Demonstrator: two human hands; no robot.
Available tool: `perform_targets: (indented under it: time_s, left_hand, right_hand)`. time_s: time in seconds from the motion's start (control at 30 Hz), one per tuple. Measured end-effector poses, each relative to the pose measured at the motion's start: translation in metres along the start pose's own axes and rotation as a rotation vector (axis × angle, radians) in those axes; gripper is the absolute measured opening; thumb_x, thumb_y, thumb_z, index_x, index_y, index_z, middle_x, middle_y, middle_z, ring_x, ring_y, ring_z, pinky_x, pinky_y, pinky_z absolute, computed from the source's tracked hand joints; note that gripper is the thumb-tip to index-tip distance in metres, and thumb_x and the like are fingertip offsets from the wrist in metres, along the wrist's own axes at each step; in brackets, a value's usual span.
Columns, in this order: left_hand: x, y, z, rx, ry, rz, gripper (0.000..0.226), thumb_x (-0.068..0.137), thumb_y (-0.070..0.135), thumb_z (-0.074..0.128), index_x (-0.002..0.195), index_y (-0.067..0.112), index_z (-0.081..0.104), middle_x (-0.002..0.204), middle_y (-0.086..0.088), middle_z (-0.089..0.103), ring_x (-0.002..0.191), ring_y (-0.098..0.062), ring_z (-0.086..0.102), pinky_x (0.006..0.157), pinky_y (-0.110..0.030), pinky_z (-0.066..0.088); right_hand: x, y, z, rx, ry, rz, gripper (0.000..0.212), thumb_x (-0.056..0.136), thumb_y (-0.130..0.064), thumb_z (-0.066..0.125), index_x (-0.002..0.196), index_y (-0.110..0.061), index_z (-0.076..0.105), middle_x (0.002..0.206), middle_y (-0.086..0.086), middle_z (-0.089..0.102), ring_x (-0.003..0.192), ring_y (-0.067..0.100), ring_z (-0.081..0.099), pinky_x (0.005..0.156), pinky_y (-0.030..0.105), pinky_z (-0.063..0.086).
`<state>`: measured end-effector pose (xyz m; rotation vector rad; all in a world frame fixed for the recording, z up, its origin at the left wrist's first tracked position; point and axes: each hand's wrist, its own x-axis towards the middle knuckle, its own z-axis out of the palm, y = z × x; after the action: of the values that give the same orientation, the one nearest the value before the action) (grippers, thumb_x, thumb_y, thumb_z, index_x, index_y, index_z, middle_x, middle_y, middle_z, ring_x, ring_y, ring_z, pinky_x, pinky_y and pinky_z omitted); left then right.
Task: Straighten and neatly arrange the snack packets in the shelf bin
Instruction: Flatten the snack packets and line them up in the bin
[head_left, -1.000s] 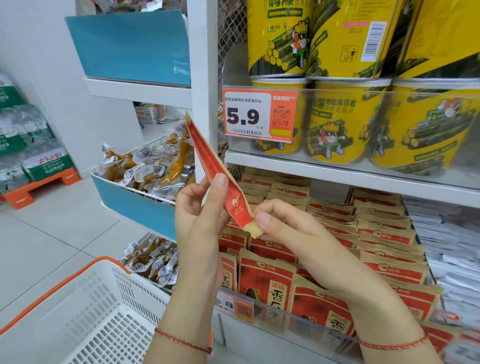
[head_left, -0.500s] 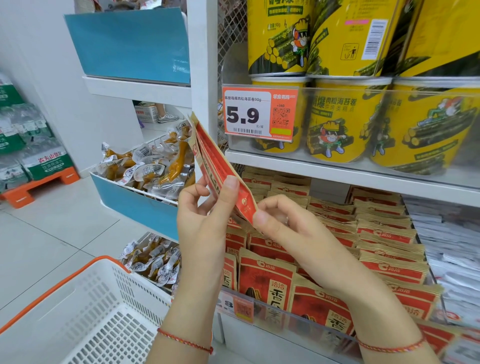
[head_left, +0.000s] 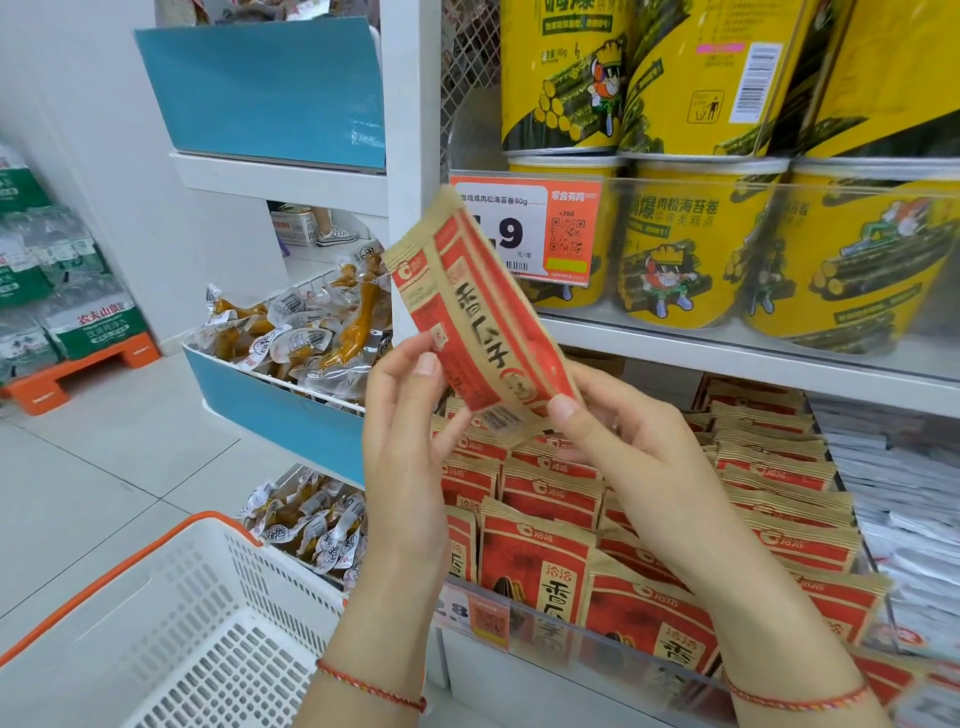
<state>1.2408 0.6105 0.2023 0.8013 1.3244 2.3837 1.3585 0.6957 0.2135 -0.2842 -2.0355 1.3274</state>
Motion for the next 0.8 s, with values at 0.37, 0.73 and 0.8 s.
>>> perform_targets:
  time_s: [0.37,0.73,0.8]
  left_hand:
    - [-0.004,-0.005,0.012,-0.226,-0.115,-0.145,0.059,0.079,0.018,0.067,0.134,0.011,0.048,0.095,-0.002,0.062,0.086,-0.016,0.062,0.073,-0.034,0.054]
    - [-0.014,-0.006,0.029,0.17,-0.471,0.072,0.025,0.082,0.019,0.071,0.103,0.032,0.068,0.1,0.002,0.073,0.095,-0.016,0.07,0.079,-0.03,0.057]
    - [-0.016,-0.011,0.039,0.227,-0.548,0.095,0.029,0.082,0.016,0.07,0.101,0.039,0.07,0.099,0.005,0.072,0.094,-0.012,0.068,0.081,-0.031,0.056]
  right_hand:
    - [-0.001,-0.006,0.012,-0.493,-0.018,-0.102,0.054,0.076,-0.041,0.069,0.129,-0.045,0.055,0.127,-0.026,0.056,0.114,-0.005,0.054,0.097,0.028,0.047]
    - [-0.025,-0.034,-0.066,-0.271,0.192,0.07,0.042,0.067,-0.04,0.07,0.108,-0.036,0.064,0.093,-0.024,0.07,0.054,0.006,0.055,0.055,0.019,0.046]
    - [-0.028,-0.039,-0.075,-0.193,0.126,0.087,0.021,0.07,-0.025,0.071,0.09,-0.026,0.068,0.066,-0.015,0.069,0.049,-0.001,0.053,0.049,0.012,0.042]
